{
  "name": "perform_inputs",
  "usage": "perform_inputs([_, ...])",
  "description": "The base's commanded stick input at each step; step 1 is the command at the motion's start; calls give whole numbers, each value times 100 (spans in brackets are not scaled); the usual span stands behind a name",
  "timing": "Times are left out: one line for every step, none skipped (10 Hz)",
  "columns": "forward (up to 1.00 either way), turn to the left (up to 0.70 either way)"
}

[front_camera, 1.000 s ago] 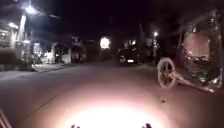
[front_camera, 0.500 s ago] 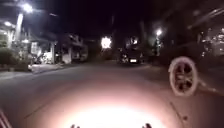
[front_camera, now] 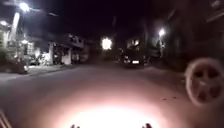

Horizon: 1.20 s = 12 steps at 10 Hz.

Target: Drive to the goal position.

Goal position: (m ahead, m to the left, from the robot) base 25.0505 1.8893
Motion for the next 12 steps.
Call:
perform_inputs([85, 0])
perform_inputs([85, 0])
perform_inputs([85, 0])
perform_inputs([85, 0])
perform_inputs([85, 0])
perform_inputs([85, 0])
perform_inputs([85, 0])
perform_inputs([85, 0])
perform_inputs([85, 0])
perform_inputs([85, 0])
perform_inputs([85, 0])
perform_inputs([85, 0])
